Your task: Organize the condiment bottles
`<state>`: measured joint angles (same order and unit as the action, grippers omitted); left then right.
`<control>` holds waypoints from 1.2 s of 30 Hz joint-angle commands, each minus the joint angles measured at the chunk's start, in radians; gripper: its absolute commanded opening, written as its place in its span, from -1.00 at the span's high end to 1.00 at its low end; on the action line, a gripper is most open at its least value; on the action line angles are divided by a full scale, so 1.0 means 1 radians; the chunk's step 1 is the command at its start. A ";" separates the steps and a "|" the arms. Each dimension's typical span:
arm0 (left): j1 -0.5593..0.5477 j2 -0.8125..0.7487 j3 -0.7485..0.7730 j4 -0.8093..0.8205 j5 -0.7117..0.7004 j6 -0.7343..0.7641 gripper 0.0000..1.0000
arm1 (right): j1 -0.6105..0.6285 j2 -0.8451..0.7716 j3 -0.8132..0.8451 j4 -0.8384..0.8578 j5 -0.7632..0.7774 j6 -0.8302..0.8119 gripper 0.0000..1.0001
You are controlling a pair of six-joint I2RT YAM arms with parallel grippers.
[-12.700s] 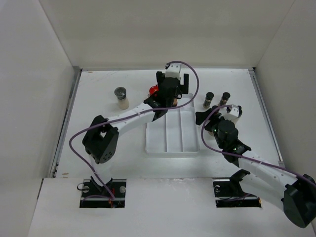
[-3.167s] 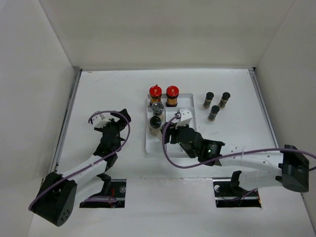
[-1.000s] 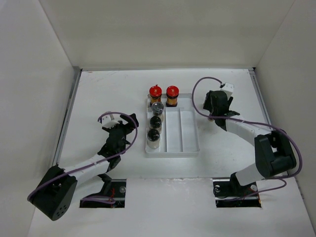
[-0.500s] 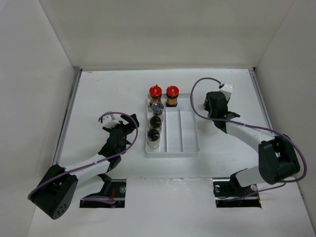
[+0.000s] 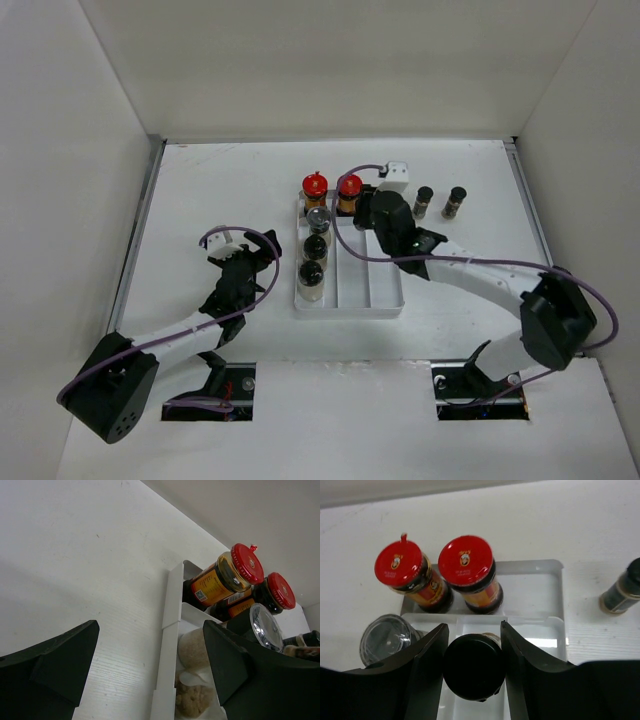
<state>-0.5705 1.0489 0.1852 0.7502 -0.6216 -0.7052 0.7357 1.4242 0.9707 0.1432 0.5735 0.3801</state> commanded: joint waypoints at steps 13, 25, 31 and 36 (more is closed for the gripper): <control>-0.001 -0.004 0.031 0.052 -0.013 0.013 -0.70 | 0.012 0.300 0.106 0.177 -0.044 -0.004 0.19; -0.002 -0.003 0.034 0.052 -0.020 0.018 -0.70 | 0.014 0.262 0.076 0.168 -0.043 0.002 -0.52; -0.002 -0.007 0.033 0.052 -0.021 0.018 -0.70 | 0.000 0.084 -0.032 0.147 -0.060 -0.030 -0.73; -0.008 -0.003 0.037 0.052 -0.020 0.018 -0.70 | -0.156 -0.007 -0.098 0.138 -0.078 -0.050 -0.23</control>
<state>-0.5709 1.0500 0.1852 0.7528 -0.6258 -0.7017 0.6708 1.4437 0.8936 0.2562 0.4969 0.3389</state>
